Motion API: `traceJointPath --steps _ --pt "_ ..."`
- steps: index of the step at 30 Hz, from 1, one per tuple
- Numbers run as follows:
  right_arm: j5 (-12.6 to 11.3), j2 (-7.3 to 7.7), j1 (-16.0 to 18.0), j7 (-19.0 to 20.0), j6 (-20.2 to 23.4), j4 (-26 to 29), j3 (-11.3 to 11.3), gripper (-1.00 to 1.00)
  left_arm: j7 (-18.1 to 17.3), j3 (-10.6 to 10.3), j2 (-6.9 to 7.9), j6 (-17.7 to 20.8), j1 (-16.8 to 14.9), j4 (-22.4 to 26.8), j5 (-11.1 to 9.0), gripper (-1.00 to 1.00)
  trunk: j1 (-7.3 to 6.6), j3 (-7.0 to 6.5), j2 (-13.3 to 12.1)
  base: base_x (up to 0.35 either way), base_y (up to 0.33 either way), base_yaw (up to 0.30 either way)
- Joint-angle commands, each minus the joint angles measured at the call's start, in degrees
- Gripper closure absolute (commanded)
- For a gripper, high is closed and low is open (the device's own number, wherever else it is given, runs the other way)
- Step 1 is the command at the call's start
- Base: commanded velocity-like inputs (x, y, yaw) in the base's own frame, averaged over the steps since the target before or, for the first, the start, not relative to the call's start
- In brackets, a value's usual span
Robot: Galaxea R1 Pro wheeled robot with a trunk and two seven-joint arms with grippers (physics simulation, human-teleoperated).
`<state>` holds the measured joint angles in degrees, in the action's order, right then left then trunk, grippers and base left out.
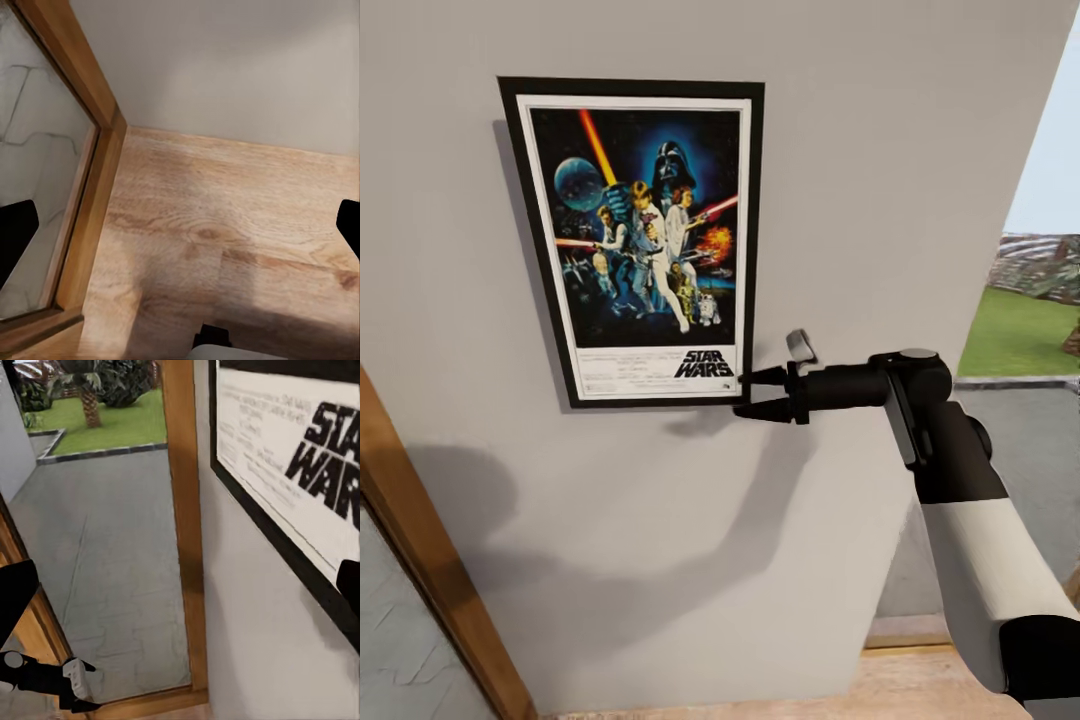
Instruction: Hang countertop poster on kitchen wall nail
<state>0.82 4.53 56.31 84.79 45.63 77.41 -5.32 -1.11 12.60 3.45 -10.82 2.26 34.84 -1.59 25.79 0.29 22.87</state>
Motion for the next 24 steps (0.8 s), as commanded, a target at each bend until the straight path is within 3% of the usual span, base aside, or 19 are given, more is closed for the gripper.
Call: traceJointPath --steps 1,8,9,11,12,13,16,19,20,23,24 --pt "0.1 0.04 0.0 0.2 0.6 0.4 -0.1 -1.0 -0.1 0.1 -0.02 -0.1 0.0 0.0 -0.2 -1.0 -0.01 0.03 0.0 -0.274 0.0 0.0" --pt "-0.1 0.04 -0.1 0.8 0.4 5.3 -0.5 -1.0 -0.1 0.0 -0.02 -0.1 0.0 0.0 -0.2 -1.0 -0.01 0.03 0.0 -0.115 0.0 0.0" --pt "0.0 0.1 -5.0 3.0 -0.7 6.3 -0.5 -1.0 -0.1 0.0 -0.01 -0.1 0.0 0.0 -0.2 -1.0 -0.01 0.03 0.0 -0.015 0.0 0.0" --pt "0.0 0.22 -9.1 3.5 -3.6 6.5 -0.5 -1.0 -0.1 0.0 -0.02 -0.1 0.0 0.0 -0.2 -1.0 -0.01 0.03 0.0 -0.01 0.0 0.0" --pt "0.2 0.4 -19.2 3.9 -13.0 6.6 -0.4 -1.0 -0.2 0.0 -0.02 -0.1 0.0 0.0 -0.2 -1.0 -0.01 0.03 0.0 -0.002 0.0 0.0" --pt "0.3 0.48 -22.9 3.9 -16.0 6.4 -0.3 -1.0 -0.2 0.0 -0.02 -0.1 0.0 0.0 -0.2 -1.0 -0.01 0.03 0.0 -0.001 0.0 0.0" --pt "0.4 0.89 -30.0 3.6 -22.6 5.3 -0.1 -1.0 -0.2 0.0 0.02 -0.1 0.0 0.0 -0.2 -1.0 -0.01 0.03 0.0 0.0 0.0 0.0" --pt "0.5 1.16 -34.5 3.0 -26.9 2.4 0.7 -1.0 -0.2 0.0 0.04 -0.1 0.0 0.0 -0.2 -1.0 -0.01 0.03 0.0 0.0 0.0 0.0" --pt "0.5 1.26 -36.8 2.6 -29.7 -0.3 1.8 -1.0 -0.3 0.0 0.05 -0.1 0.0 0.0 -0.2 -1.0 -0.01 0.03 0.0 0.0 0.0 0.0" --pt "0.4 1.35 -39.3 2.3 -33.9 -5.8 4.2 -1.0 -0.3 0.1 0.05 -0.1 0.0 0.0 -0.2 -1.0 -0.01 0.03 0.0 0.0 0.0 0.0" --pt "0.4 1.39 -40.9 2.2 -37.7 -12.4 6.9 -1.0 -0.3 0.1 0.06 -0.1 0.0 0.0 -0.2 -1.0 -0.01 0.03 0.0 0.0 0.0 0.0"
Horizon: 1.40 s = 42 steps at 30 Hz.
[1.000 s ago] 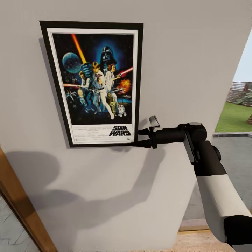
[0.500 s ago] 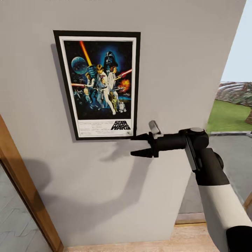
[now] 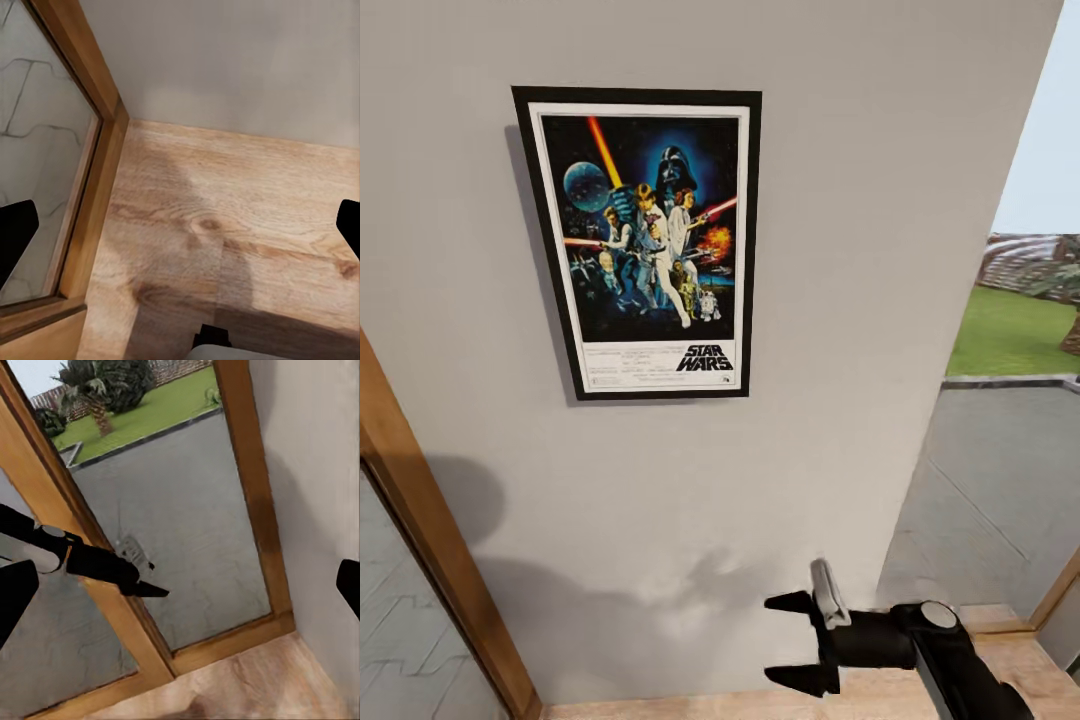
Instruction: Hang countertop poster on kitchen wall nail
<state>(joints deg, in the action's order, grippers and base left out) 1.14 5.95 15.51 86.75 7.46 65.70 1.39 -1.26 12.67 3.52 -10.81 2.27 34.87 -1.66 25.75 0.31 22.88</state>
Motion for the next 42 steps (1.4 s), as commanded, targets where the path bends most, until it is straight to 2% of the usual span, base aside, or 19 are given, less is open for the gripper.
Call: traceJointPath --steps 1,2,3,4,5,6,7,11,13,14,15,17,19,20,22,25,26,31,42 --pt "0.1 -0.02 -0.4 0.2 -0.6 -3.2 1.0 -1.0 -0.2 0.1 -0.01 -0.1 0.0 0.0 -0.2 -1.0 0.03 0.01 0.0 0.0 0.0 0.0" --pt "0.2 -0.01 -0.7 0.2 -1.7 -5.7 1.7 -1.0 -0.2 0.1 -0.01 -0.1 0.0 0.0 -0.2 -1.0 0.03 0.01 0.0 0.0 0.0 0.0" --pt "0.2 0.28 -1.0 0.0 -3.9 -12.1 2.8 -1.0 -0.3 0.2 -0.01 -0.1 0.0 0.0 -0.2 -1.0 0.03 0.01 0.0 0.0 0.0 0.0" --pt "0.2 0.63 -1.2 -0.1 -5.0 -15.4 3.1 -1.0 -0.3 0.2 -0.01 -0.1 0.0 0.0 -0.2 -1.0 0.03 0.01 0.0 0.0 0.0 0.0" --pt "0.2 1.61 -1.4 -0.6 -7.7 -21.8 3.7 -1.0 -0.3 0.2 -0.01 -0.1 0.0 0.0 -0.2 -1.0 0.03 0.01 0.0 0.0 0.0 0.0" --pt "0.2 2.08 -1.4 -1.0 -9.0 -24.7 4.0 -1.0 -0.3 0.2 -0.01 -0.1 0.0 0.0 -0.2 -1.0 0.03 0.01 0.0 0.0 0.0 0.0" --pt "0.1 3.55 -1.6 -4.4 -13.1 -34.7 4.6 -1.0 -0.4 0.2 -0.01 -0.1 0.0 0.0 -0.2 -1.0 0.03 0.01 0.0 0.0 0.0 0.0" --pt "0.1 4.73 -1.7 -9.7 -14.8 -41.7 4.8 -1.0 -0.4 0.2 -0.01 -0.1 0.0 -0.1 -0.2 -1.0 0.03 0.01 0.0 0.0 0.0 0.0" --pt "0.1 5.18 -1.7 -13.9 -15.4 -45.9 4.9 -1.0 -0.4 0.3 -0.01 -0.1 0.0 -0.2 -0.3 -1.0 0.03 0.01 0.0 0.0 0.0 0.0" --pt "0.1 5.42 -1.7 -20.4 -15.8 -50.4 5.0 -1.0 -0.4 0.2 -0.02 -0.1 0.0 -0.4 -0.2 -1.0 0.03 0.01 0.0 0.0 0.0 0.0" --pt "0.0 5.3 -1.7 -36.2 -15.9 -56.4 5.0 -1.0 -0.3 0.0 -0.08 -0.1 0.0 -0.6 -0.1 -1.0 0.03 0.01 0.0 0.0 0.0 0.0" --pt "0.0 5.18 -1.7 -41.4 -15.9 -57.7 5.0 -1.0 -0.2 -0.1 -0.08 0.0 0.0 -0.7 -0.1 -1.0 0.03 -0.04 0.0 0.0 0.0 0.0" --pt "-0.2 4.61 -1.7 -51.5 -15.9 -59.2 5.0 -1.0 -0.2 -0.2 -0.13 0.0 0.0 -0.7 -0.1 -1.0 0.03 -0.15 0.0 0.0 0.0 0.0" --pt "-0.2 3.27 -1.7 -60.1 -15.8 -59.8 5.0 -1.0 -0.2 -0.2 -0.16 0.0 0.0 -0.8 0.0 -1.0 0.03 -0.23 0.0 0.0 0.0 0.0" --pt "-0.3 2.17 -1.7 -65.0 -15.8 -60.1 5.0 -1.0 -0.2 -0.3 -0.17 0.0 0.0 -0.8 0.0 -1.0 0.03 -0.41 0.0 0.0 0.0 0.0" --pt "-0.3 1.43 -1.7 -68.7 -15.8 -60.2 5.0 -1.0 -0.2 -0.3 -0.18 0.0 0.0 -0.8 0.0 -1.0 0.03 -0.68 0.0 0.0 0.0 0.0" --pt "-0.3 1.03 -1.7 -71.5 -15.8 -60.3 5.0 -1.0 -0.1 -0.3 -0.18 0.0 0.0 -0.8 0.0 -1.0 0.03 -0.77 0.0 0.0 0.0 0.0" --pt "-0.4 0.22 -1.7 -74.8 -15.8 -60.3 5.0 -1.0 -0.1 -0.3 -0.18 0.0 0.0 -0.8 0.0 -1.0 0.03 -1.24 0.0 0.0 0.0 0.0" --pt "-0.2 -0.97 -1.7 -76.0 -15.9 -63.2 4.9 -1.0 -0.1 -0.3 -0.18 0.0 0.0 -0.8 0.0 -1.0 0.03 -1.8 0.0 0.0 0.0 0.0"
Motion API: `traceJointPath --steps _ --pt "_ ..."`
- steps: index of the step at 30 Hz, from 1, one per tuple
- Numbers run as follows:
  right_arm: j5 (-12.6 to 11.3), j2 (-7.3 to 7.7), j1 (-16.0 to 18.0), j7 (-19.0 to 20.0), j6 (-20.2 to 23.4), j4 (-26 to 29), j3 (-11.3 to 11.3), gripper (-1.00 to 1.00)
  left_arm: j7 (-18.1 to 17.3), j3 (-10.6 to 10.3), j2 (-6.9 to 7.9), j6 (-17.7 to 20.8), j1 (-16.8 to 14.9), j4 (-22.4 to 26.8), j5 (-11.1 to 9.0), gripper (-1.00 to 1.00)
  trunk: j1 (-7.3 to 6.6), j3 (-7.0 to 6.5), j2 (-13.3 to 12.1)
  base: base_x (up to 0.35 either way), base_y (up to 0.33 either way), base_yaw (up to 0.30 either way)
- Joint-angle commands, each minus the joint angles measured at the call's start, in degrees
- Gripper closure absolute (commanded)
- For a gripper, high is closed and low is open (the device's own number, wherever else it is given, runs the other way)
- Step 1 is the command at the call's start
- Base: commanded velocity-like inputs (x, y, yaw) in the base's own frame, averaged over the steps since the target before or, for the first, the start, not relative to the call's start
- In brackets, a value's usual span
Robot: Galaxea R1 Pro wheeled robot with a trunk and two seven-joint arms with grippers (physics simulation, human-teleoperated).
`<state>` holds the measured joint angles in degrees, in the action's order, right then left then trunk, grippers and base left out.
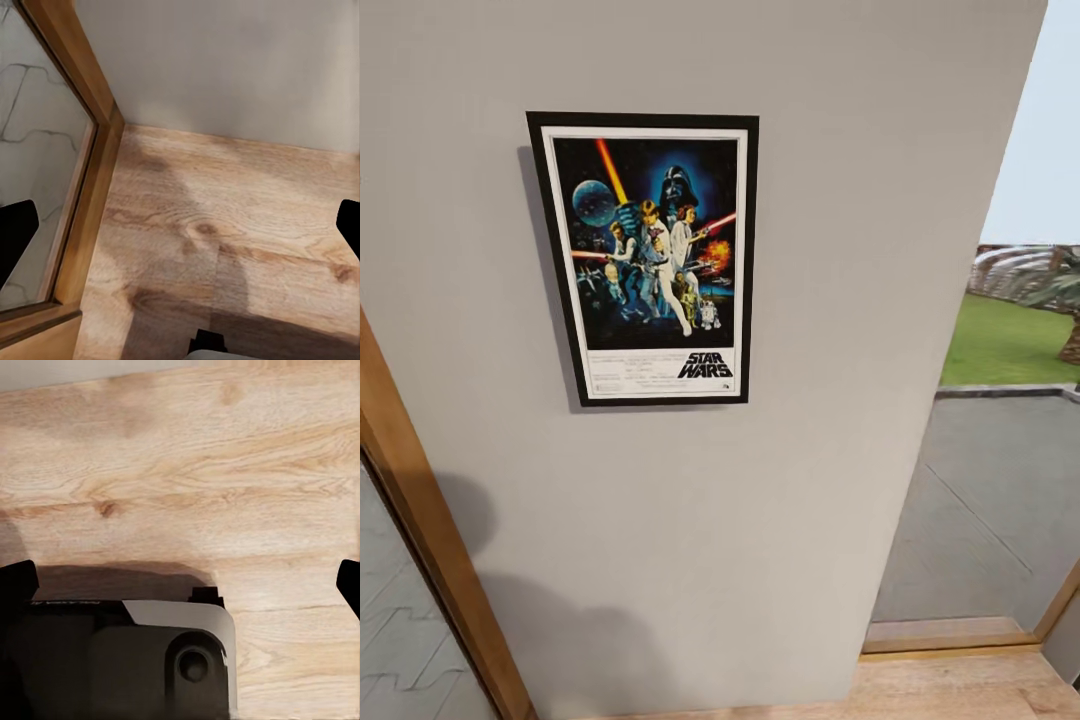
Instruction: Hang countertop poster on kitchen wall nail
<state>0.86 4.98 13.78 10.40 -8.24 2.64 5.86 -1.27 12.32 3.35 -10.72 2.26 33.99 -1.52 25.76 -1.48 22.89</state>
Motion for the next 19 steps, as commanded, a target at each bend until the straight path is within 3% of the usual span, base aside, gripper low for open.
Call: traceJointPath --steps 1,19 --pt "0.1 0.01 0.0 0.3 -0.2 -0.4 0.5 -1.0 -0.1 0.1 -0.03 -0.1 0.0 0.0 -0.2 -1.0 0.02 0.0 0.0 0.0 0.0 0.0" --pt "0.3 0.22 0.0 0.2 -0.2 -1.5 0.4 -1.0 0.0 0.1 -0.14 -0.1 0.0 0.0 -0.1 -1.0 0.02 -0.01 0.0 0.0 0.0 0.0"
